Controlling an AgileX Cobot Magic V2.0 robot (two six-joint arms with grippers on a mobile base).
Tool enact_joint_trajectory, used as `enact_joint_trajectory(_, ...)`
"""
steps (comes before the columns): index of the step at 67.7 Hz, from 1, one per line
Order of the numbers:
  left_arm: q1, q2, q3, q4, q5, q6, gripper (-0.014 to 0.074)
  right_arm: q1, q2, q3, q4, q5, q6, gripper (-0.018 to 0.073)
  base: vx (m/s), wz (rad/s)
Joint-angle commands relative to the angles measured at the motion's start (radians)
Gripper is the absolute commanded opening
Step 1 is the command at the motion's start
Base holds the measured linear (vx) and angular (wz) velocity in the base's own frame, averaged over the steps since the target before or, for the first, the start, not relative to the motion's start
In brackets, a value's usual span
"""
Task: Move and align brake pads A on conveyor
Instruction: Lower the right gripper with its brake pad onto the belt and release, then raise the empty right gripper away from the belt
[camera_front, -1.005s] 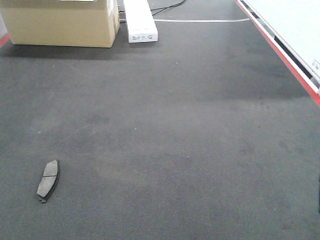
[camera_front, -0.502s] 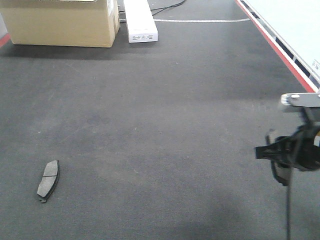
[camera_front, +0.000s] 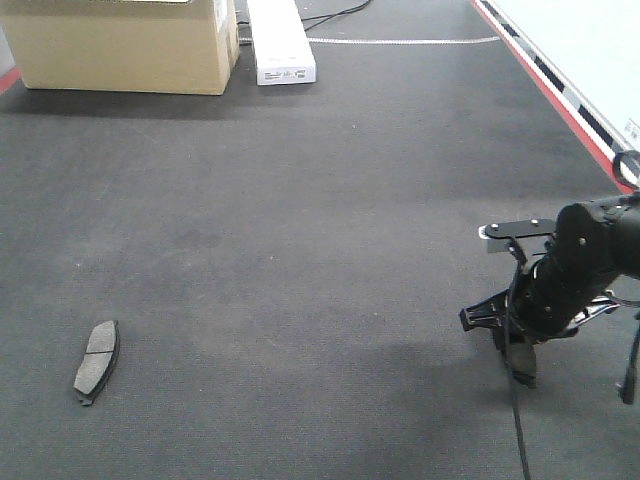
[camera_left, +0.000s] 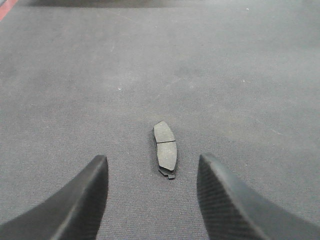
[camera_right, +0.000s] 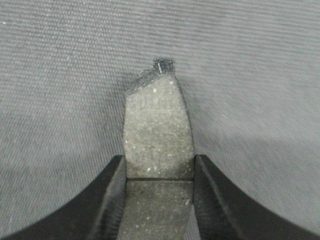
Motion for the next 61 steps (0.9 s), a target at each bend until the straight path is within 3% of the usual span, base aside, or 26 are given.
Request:
enact_joint_trajectory(1,-0.004,0.013,-0.021,0.001,-0.075,-0.001,0.0375,-0.001,-0.018,-0.054,0.015,-0.019,-0.030,0.0062,0.00,0.00)
enact_joint_trajectory(16,-0.004,0.013,-0.021,0.001,-0.075,-0.001,0.0375,-0.001,0.047,-0.117,0.019,0.038,-0.033,0.0179,0.00,0.00)
enact_joint_trajectory(31,-0.004,0.013,-0.021,0.001,-0.075,-0.001,0.0375,-0.001,0.049,-0.162,0.007,0.045,-0.003,0.0426,0.00,0.00)
enact_joint_trajectory(39,-0.004,0.013,-0.021,0.001,-0.075,-0.001,0.0375,-0.001,0.015,-0.163,-0.030,0.039,0.049,0.0507,0.00,0.00)
enact_joint_trajectory(61,-0.004,0.013,-0.021,0.001,-0.075,-0.001,0.0375,-0.001,-0.232,-0.161,-0.032,0.056,0.055,0.0515,0.00,0.00)
